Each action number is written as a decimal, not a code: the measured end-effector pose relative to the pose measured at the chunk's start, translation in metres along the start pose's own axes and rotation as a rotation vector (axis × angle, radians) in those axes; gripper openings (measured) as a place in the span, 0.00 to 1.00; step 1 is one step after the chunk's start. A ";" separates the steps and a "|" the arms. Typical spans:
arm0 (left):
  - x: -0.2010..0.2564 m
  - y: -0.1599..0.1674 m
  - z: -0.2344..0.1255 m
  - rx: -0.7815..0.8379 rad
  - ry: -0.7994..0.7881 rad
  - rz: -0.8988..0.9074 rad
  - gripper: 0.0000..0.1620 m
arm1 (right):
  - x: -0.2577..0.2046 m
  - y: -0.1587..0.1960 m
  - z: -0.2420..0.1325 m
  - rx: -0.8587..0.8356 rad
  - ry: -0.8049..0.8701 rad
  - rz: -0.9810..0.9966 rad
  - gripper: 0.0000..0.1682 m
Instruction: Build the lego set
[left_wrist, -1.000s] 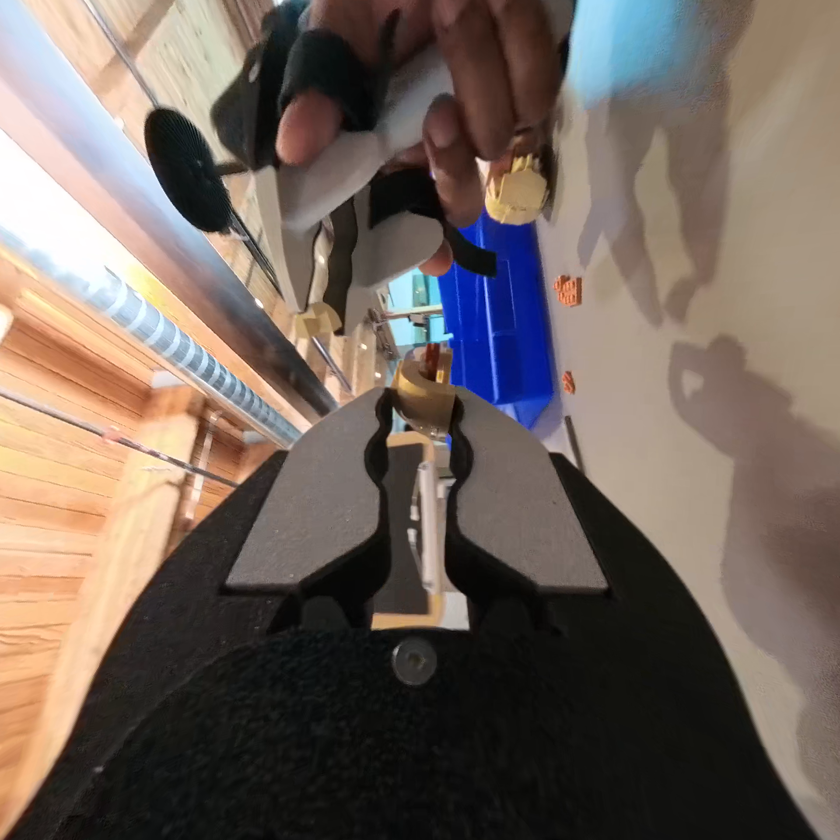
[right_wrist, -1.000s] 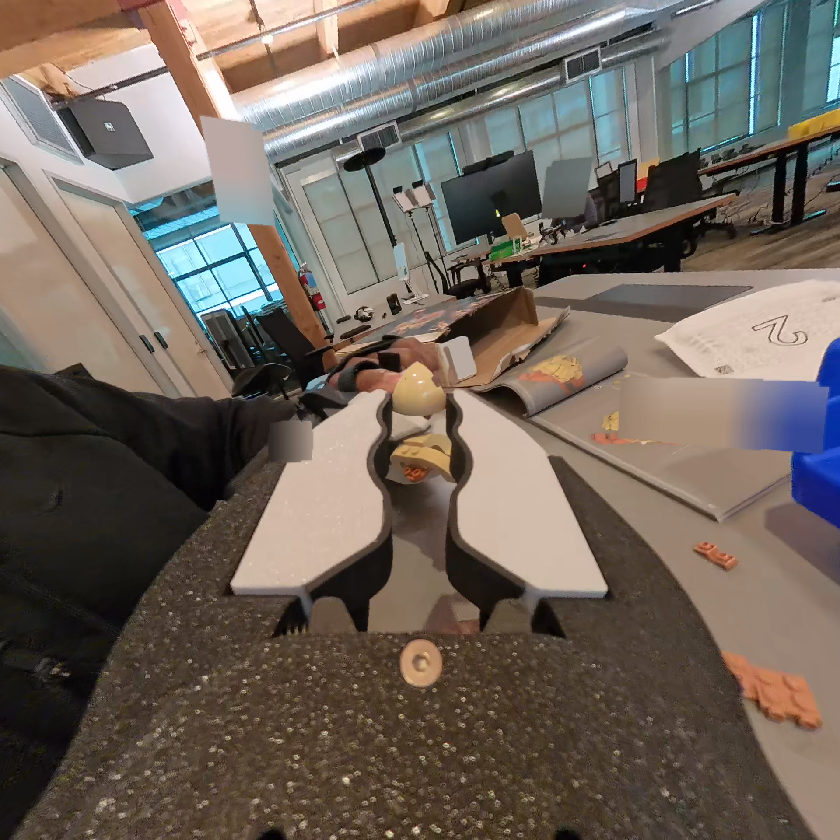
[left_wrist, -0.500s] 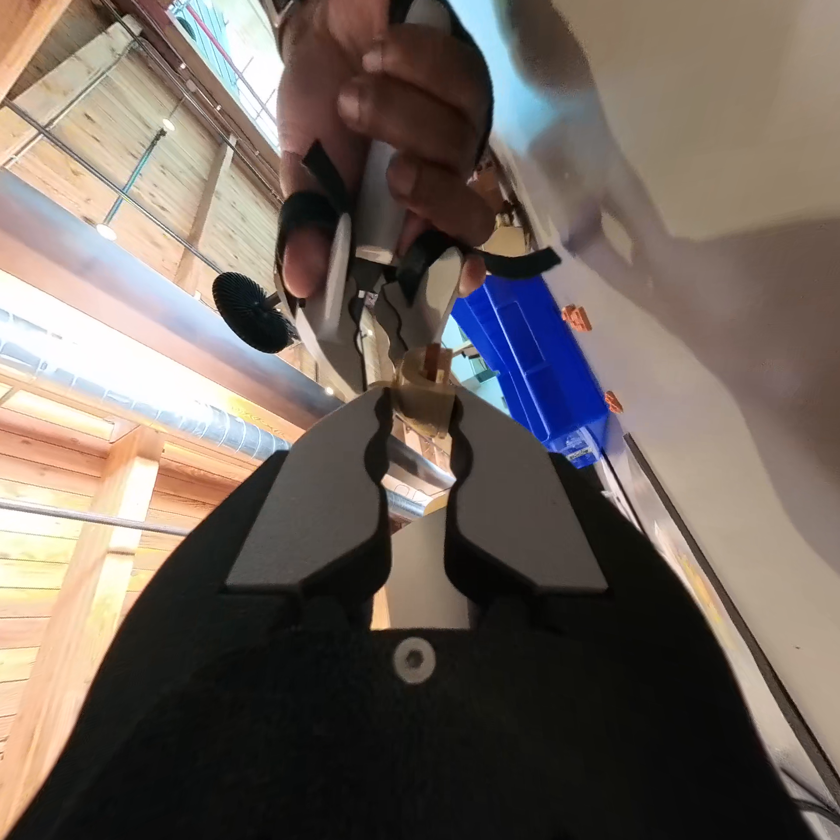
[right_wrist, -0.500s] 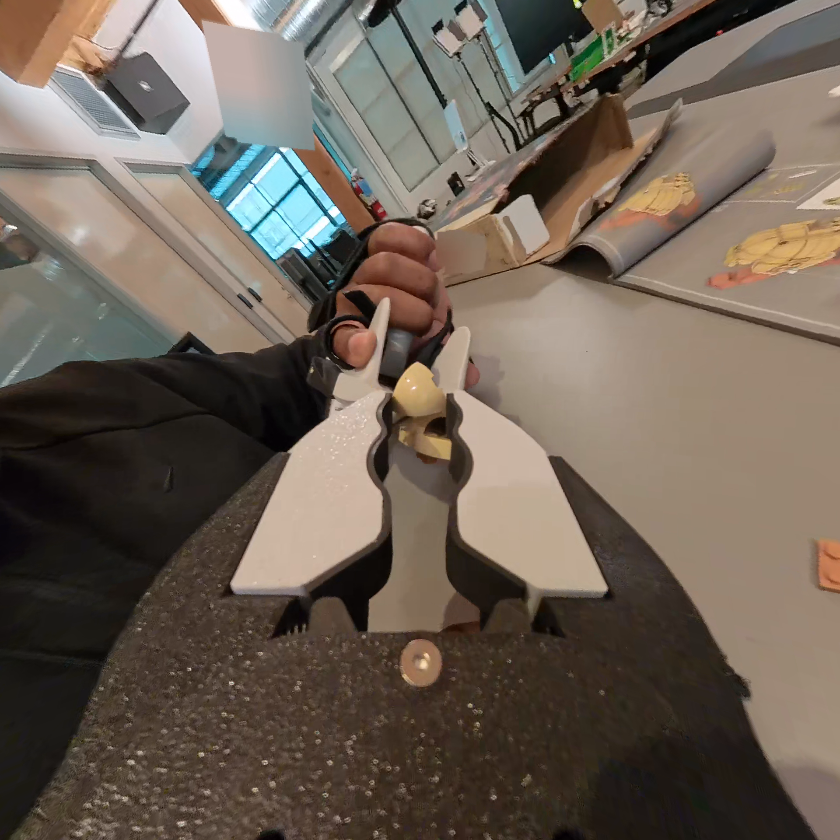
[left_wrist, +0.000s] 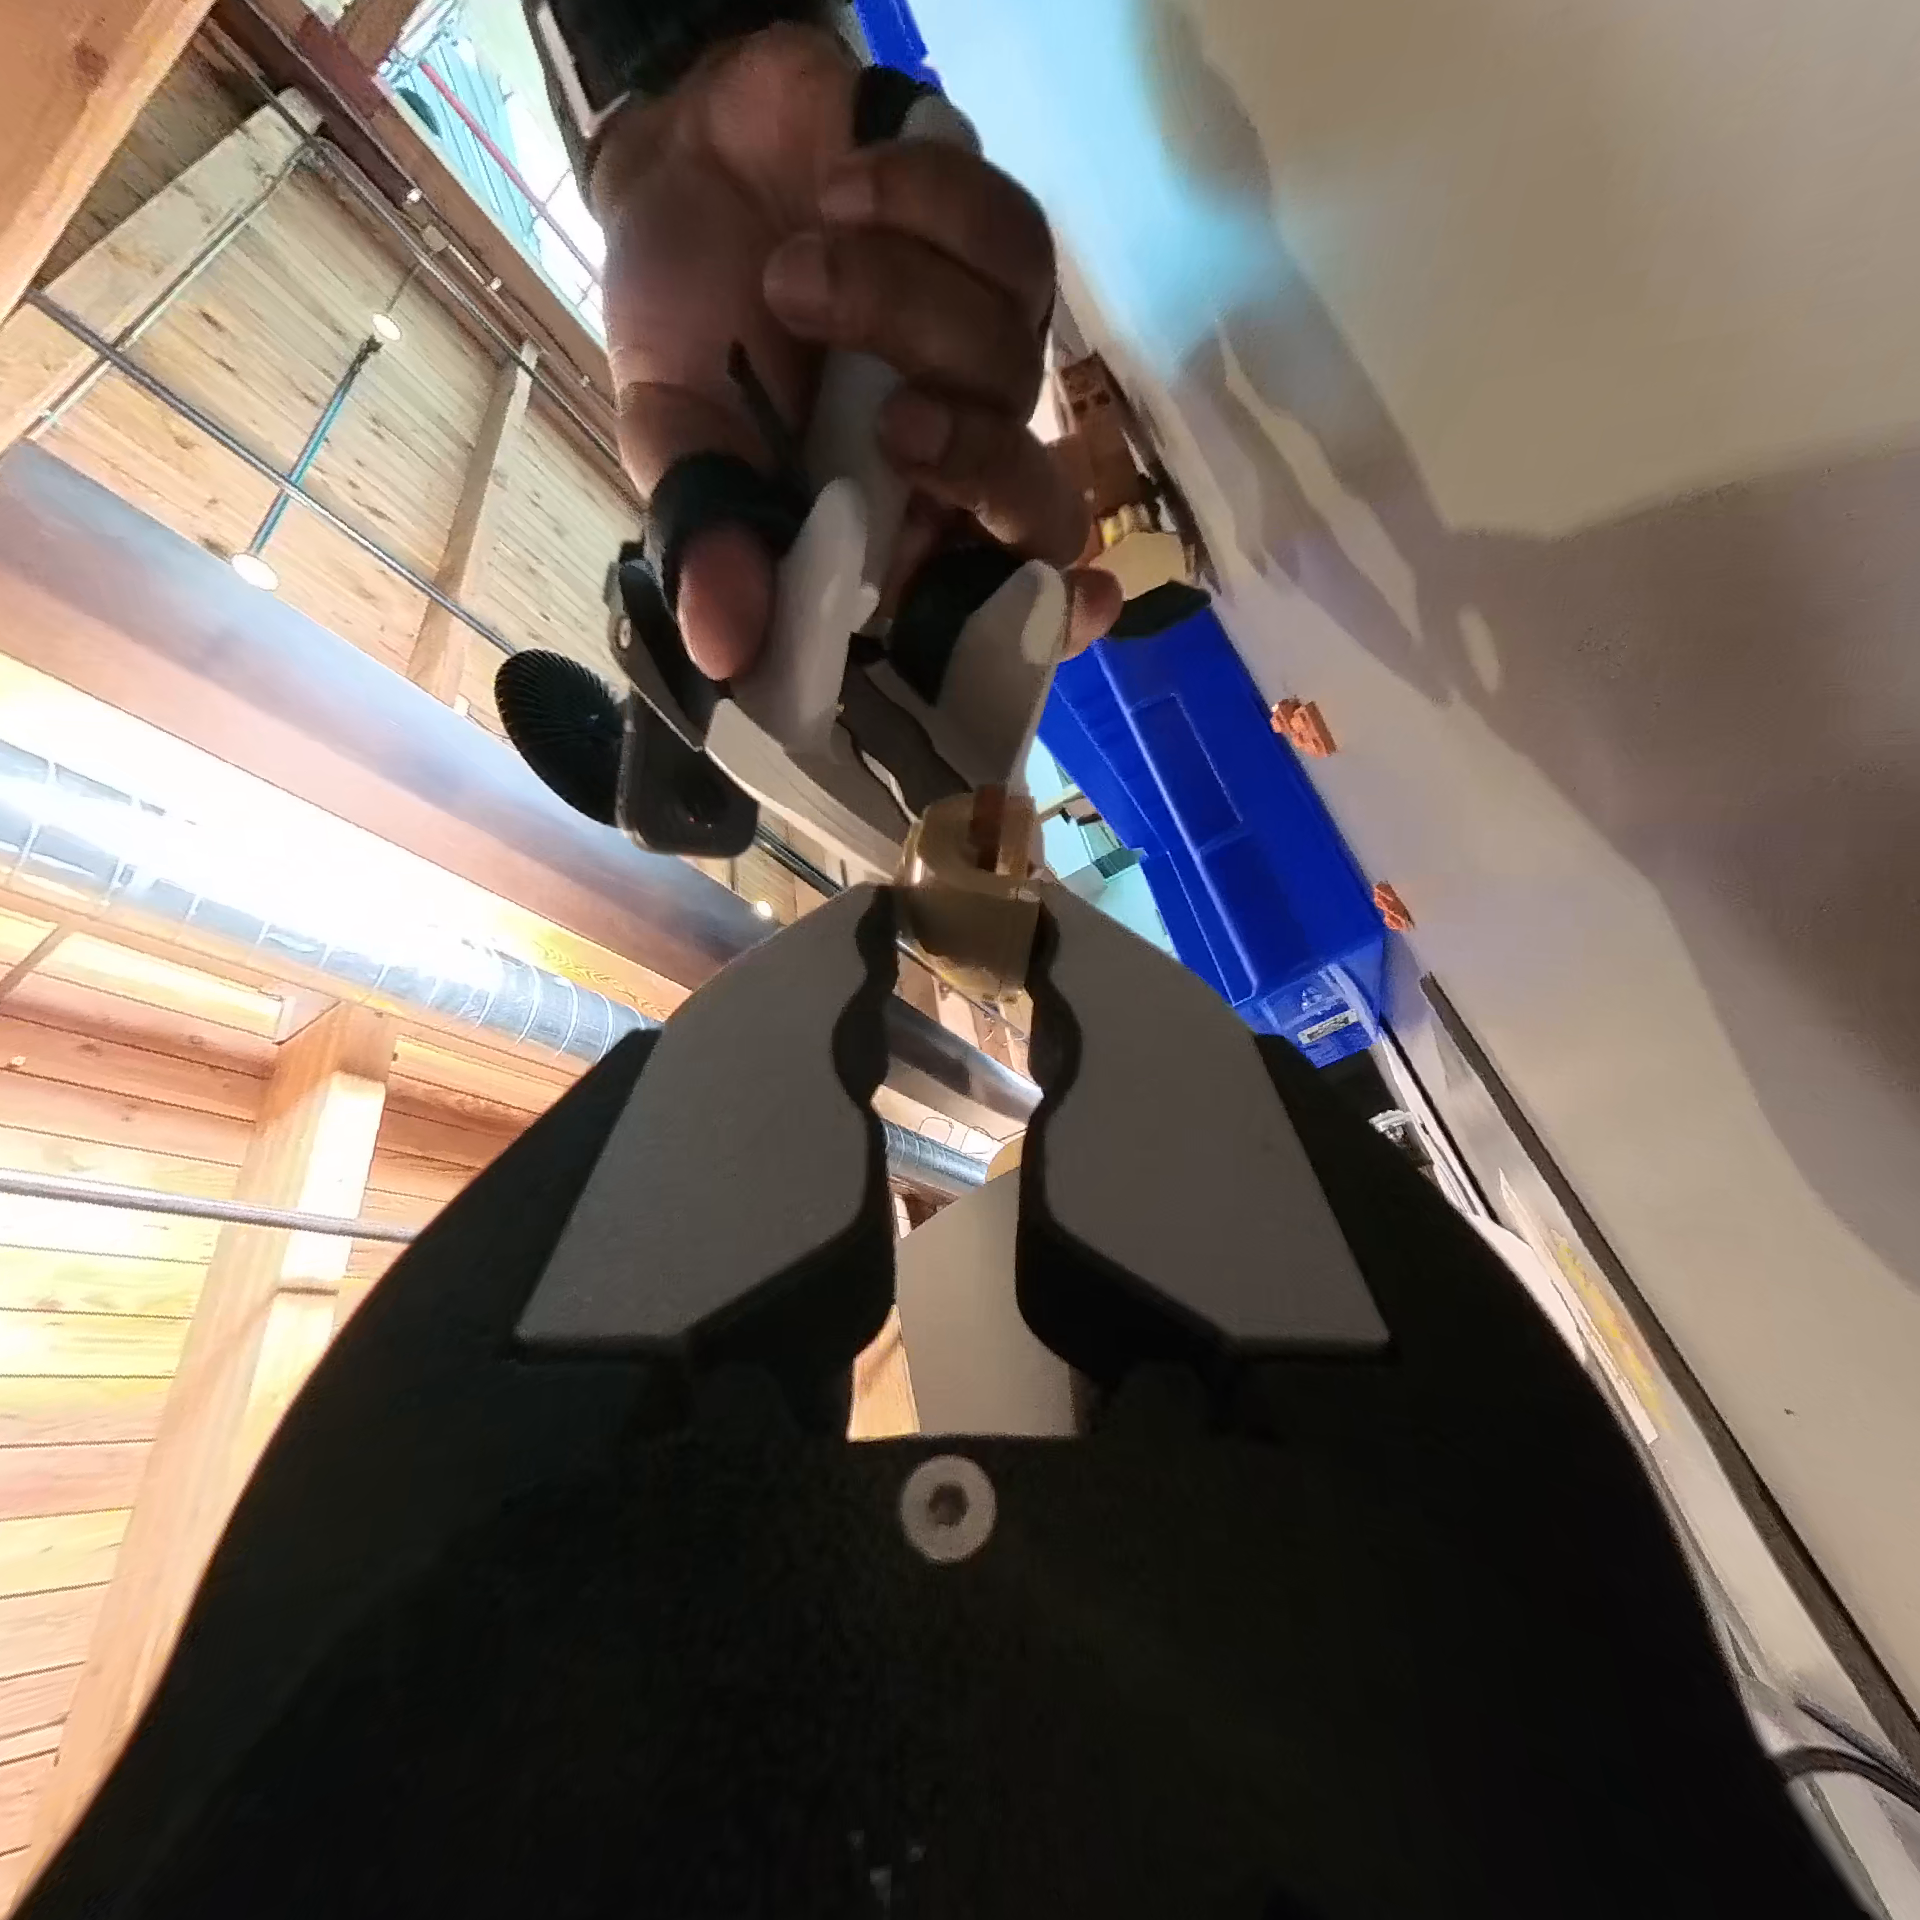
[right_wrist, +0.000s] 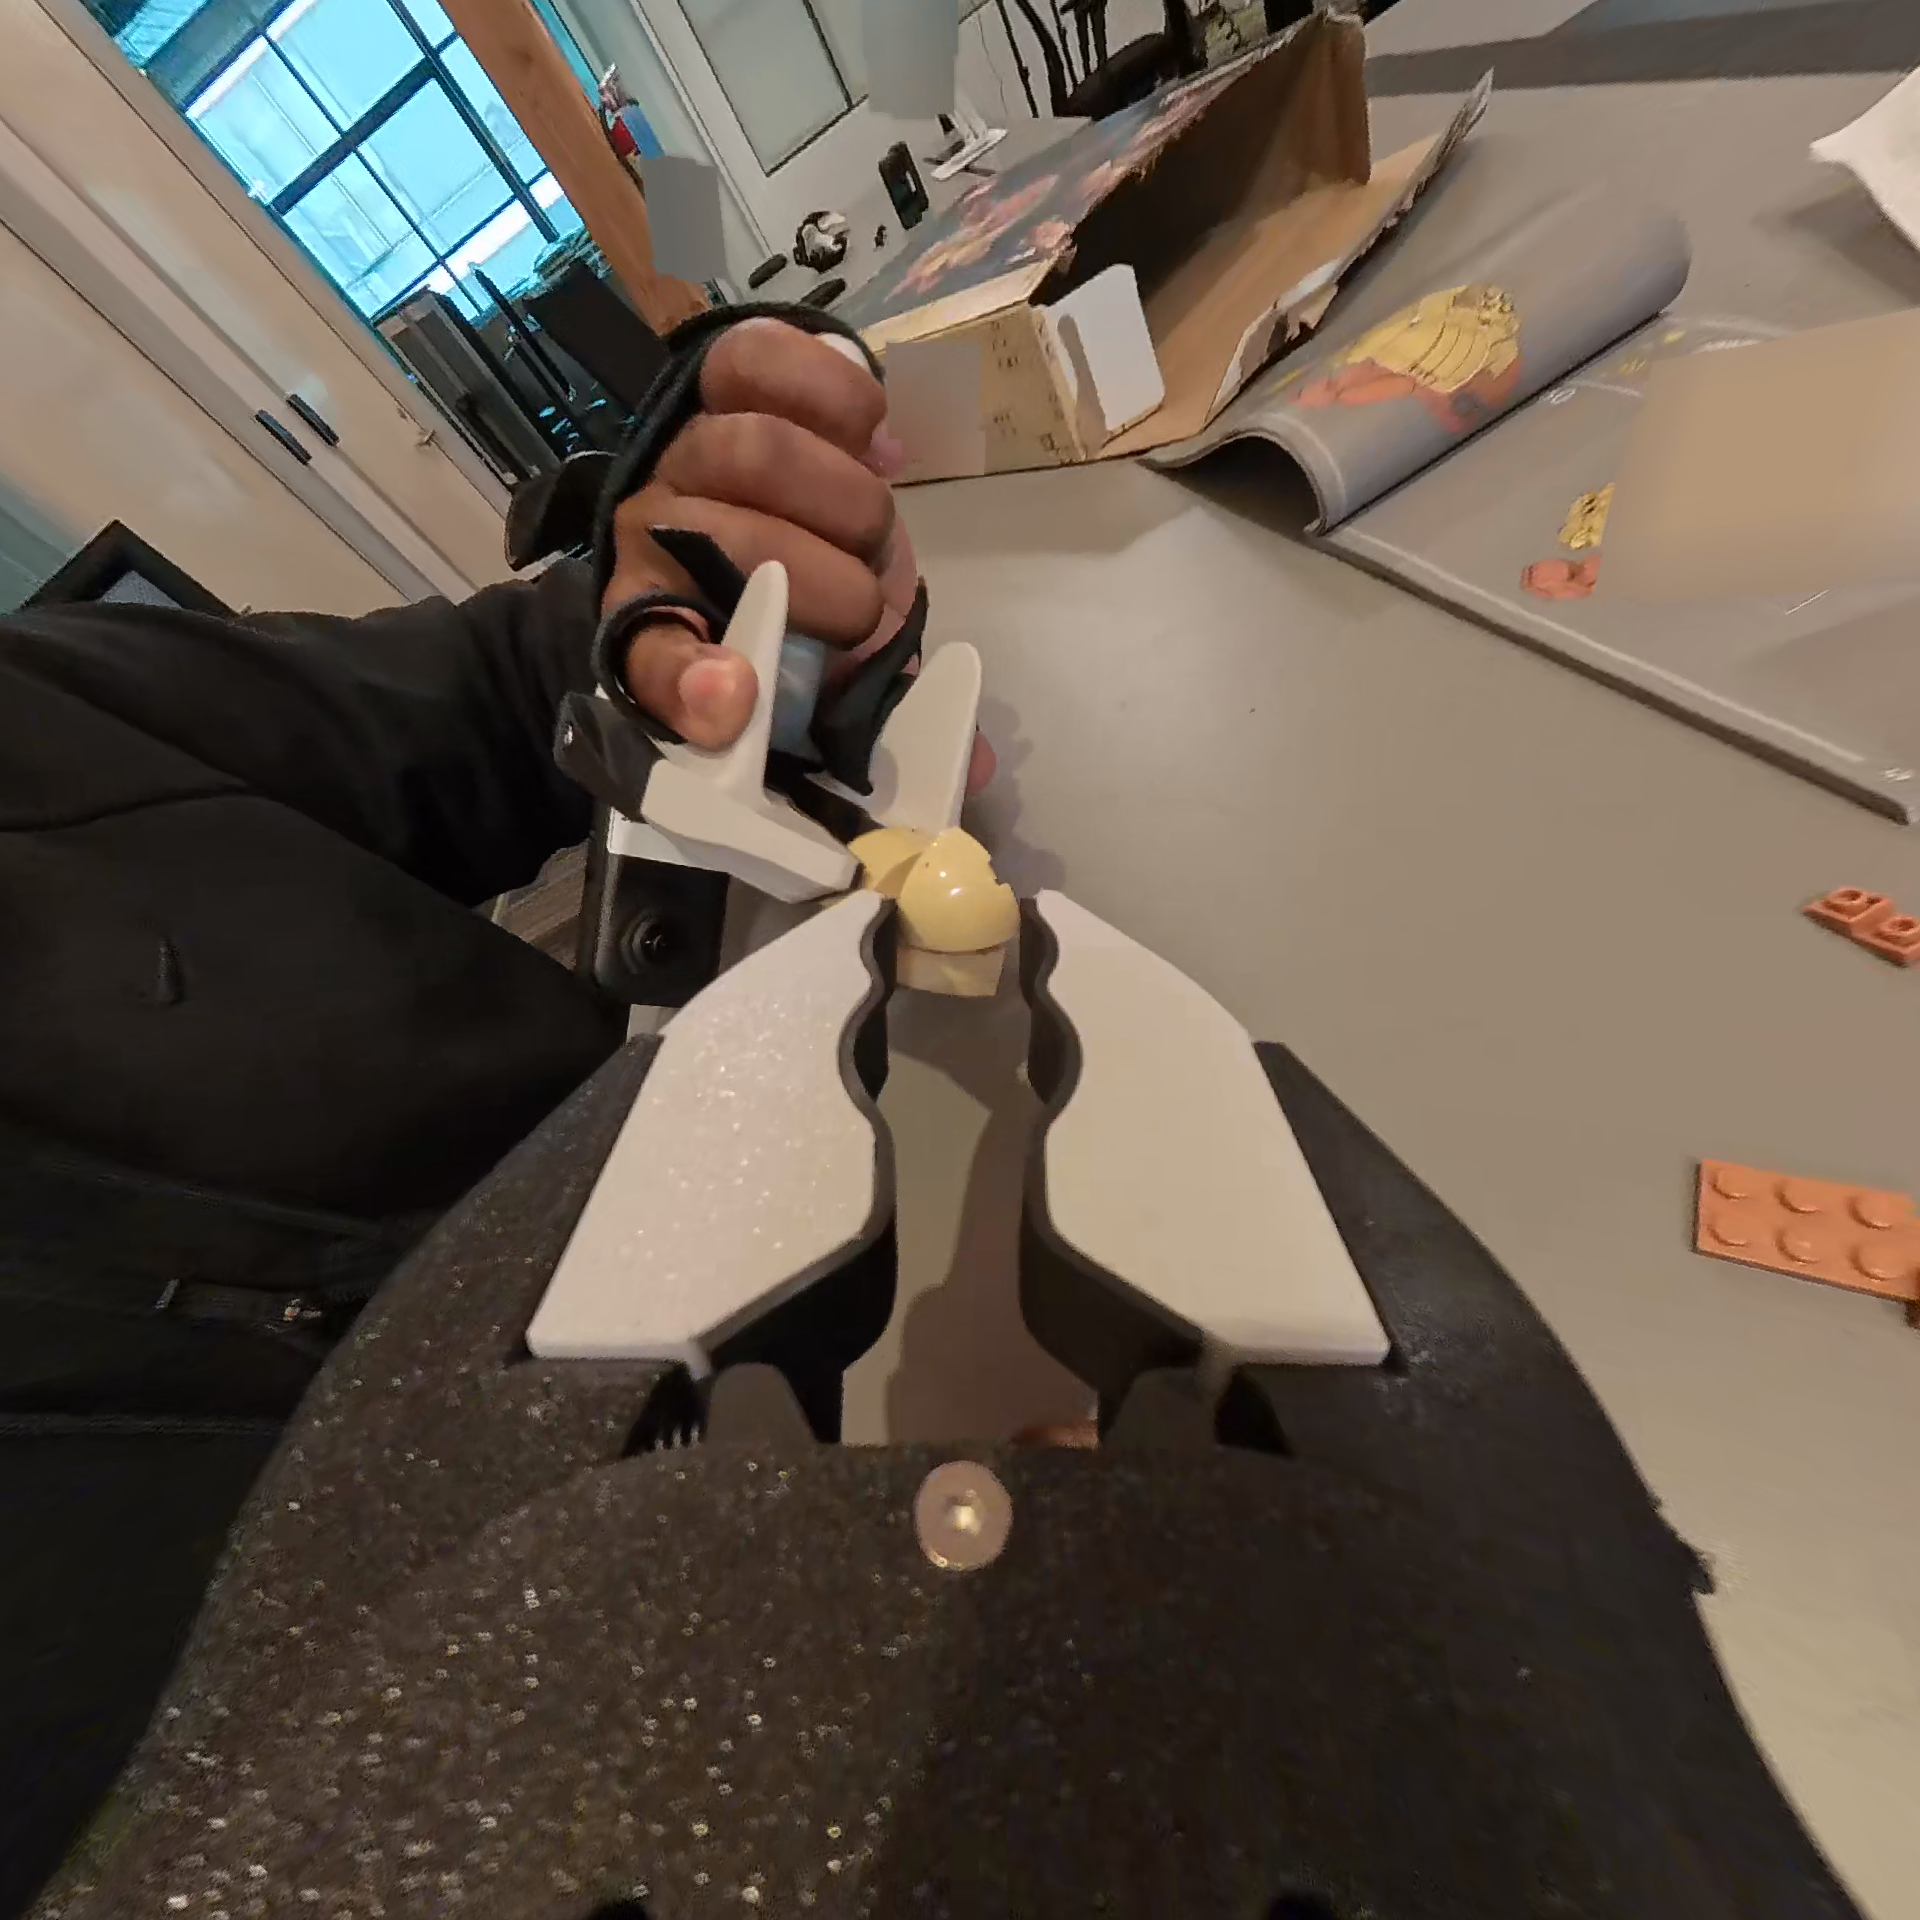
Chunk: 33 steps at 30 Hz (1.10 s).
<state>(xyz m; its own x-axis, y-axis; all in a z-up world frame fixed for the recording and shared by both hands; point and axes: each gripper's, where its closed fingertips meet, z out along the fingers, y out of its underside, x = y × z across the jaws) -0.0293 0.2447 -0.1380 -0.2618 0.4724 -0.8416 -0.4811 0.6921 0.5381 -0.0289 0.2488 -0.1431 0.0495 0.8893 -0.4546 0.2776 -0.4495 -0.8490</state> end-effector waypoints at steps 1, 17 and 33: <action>0.001 -0.002 -0.001 0.000 0.004 0.010 0.14 | 0.000 0.002 0.001 -0.006 -0.007 0.009 0.13; -0.001 -0.015 0.005 0.011 0.010 0.038 0.14 | -0.005 0.016 -0.008 -0.087 0.028 -0.062 0.13; -0.002 -0.019 0.004 0.031 0.007 0.028 0.14 | -0.010 0.019 -0.008 -0.144 0.035 -0.105 0.13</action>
<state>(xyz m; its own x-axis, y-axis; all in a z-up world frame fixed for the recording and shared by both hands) -0.0159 0.2329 -0.1467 -0.2806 0.4881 -0.8264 -0.4476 0.6951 0.5625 -0.0165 0.2319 -0.1526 0.0457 0.9344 -0.3534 0.4172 -0.3393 -0.8431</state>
